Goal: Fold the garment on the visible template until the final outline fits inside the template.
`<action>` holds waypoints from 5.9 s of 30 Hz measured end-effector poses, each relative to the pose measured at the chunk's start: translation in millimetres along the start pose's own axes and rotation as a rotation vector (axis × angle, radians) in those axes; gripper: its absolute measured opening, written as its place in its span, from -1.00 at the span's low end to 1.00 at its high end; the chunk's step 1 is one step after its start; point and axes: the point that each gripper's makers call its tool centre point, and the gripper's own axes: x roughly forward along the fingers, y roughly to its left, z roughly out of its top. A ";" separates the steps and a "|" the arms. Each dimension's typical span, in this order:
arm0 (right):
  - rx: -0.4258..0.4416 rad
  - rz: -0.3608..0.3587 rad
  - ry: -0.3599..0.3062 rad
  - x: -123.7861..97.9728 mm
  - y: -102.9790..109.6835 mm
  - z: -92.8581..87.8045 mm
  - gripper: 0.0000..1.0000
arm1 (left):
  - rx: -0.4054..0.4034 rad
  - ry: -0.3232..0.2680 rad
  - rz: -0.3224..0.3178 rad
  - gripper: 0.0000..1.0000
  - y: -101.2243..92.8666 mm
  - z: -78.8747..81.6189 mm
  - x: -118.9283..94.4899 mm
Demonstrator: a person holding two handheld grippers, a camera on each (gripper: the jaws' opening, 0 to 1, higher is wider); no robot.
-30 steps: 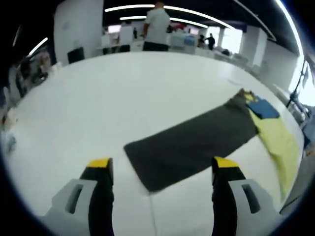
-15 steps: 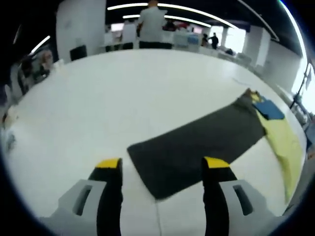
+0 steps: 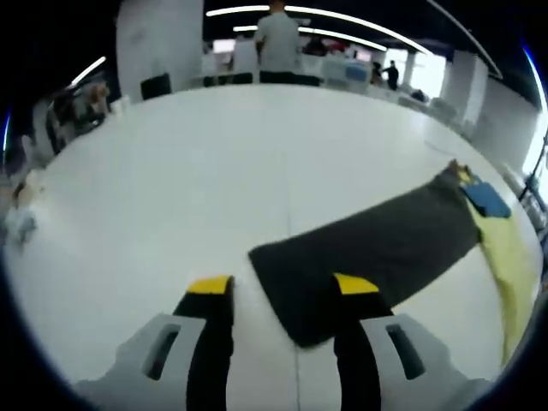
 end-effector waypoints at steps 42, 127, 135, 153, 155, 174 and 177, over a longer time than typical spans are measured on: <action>0.013 -0.004 0.013 -2.5 2.0 -6.4 1.00 | 0.009 0.010 0.054 -0.65 6.1 -1.4 3.6; 0.039 -0.038 -0.020 -16.5 -10.9 -19.5 1.00 | 0.013 -0.166 -0.035 -1.00 -55.6 79.3 -21.0; 0.041 -0.028 -0.024 -19.4 -9.4 -21.8 1.00 | 0.050 -0.195 -0.061 -1.00 -71.4 94.2 -30.2; 0.036 -0.044 -0.031 -24.7 -11.3 -25.1 1.00 | 0.098 -0.275 -0.132 -1.00 -107.6 129.7 -52.8; 0.040 -0.043 -0.036 -25.4 -11.4 -24.9 1.00 | 0.105 -0.281 -0.138 -1.00 -112.1 132.8 -55.1; 0.033 -0.019 -0.065 -30.1 -10.9 -25.7 1.00 | 0.113 -0.353 -0.205 -1.00 -157.0 167.1 -78.5; 0.034 -0.019 -0.072 -32.0 -12.6 -25.6 1.00 | 0.112 -0.360 -0.211 -1.00 -163.1 171.5 -79.9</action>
